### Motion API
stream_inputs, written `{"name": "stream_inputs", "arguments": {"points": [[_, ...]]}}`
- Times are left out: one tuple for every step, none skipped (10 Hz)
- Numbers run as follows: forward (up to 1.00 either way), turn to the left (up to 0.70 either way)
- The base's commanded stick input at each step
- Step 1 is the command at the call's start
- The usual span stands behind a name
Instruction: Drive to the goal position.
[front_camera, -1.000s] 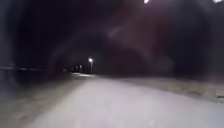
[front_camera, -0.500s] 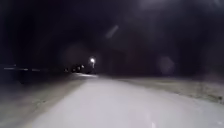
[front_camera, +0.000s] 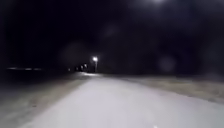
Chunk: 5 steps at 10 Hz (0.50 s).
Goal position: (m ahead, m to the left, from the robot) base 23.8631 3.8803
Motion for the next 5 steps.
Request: {"name": "stream_inputs", "arguments": {"points": [[1.00,0.06],[1.00,0.03],[1.00,0.00],[1.00,0.00],[1.00,0.06]]}}
